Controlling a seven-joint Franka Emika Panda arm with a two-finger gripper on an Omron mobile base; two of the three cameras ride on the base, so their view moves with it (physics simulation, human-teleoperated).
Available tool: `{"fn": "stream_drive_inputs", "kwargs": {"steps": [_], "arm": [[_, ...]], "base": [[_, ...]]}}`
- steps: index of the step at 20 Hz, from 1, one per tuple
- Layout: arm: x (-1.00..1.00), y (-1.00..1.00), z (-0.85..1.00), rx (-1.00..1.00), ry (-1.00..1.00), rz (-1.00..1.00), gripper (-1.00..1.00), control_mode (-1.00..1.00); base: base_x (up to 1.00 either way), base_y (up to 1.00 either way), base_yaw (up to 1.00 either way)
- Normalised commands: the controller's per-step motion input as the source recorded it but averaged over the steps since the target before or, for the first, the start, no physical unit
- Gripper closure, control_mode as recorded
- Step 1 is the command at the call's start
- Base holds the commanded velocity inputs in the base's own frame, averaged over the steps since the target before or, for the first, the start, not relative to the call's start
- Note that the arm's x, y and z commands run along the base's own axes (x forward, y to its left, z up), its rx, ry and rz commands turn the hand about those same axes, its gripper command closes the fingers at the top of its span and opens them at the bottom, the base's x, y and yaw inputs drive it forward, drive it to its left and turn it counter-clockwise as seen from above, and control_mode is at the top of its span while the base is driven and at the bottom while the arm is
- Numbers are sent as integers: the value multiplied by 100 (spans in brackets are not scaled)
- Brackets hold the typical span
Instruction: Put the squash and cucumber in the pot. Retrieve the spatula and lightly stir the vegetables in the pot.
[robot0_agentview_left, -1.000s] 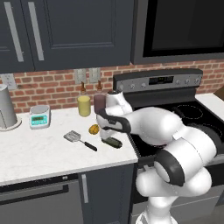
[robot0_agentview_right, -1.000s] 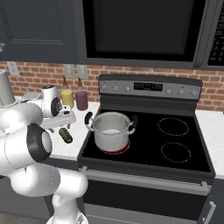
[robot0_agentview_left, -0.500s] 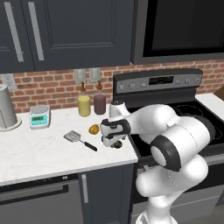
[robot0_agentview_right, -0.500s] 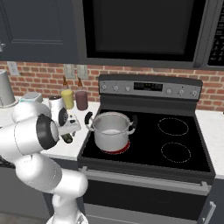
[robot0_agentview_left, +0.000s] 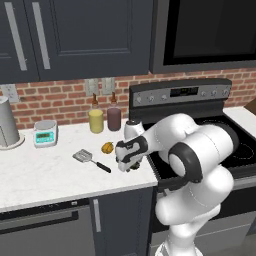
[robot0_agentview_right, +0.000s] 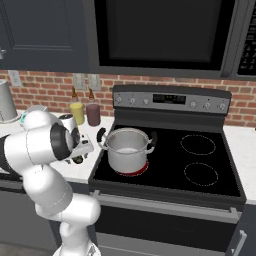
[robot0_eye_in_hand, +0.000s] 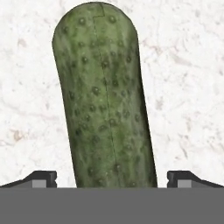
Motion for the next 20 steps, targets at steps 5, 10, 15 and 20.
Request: {"fn": "stream_drive_inputs", "kwargs": {"steps": [5,10,15,20], "arm": [[0,0,-14,0,0,8,100,-100],[-2,0,-2,1,1,0,100,-100],[-51,-3,41,1,-8,1,100,-100],[-100,0,98,-2,-22,8,100,-100]], "base": [[0,0,0],[0,0,0],[0,0,0],[0,0,0]]}}
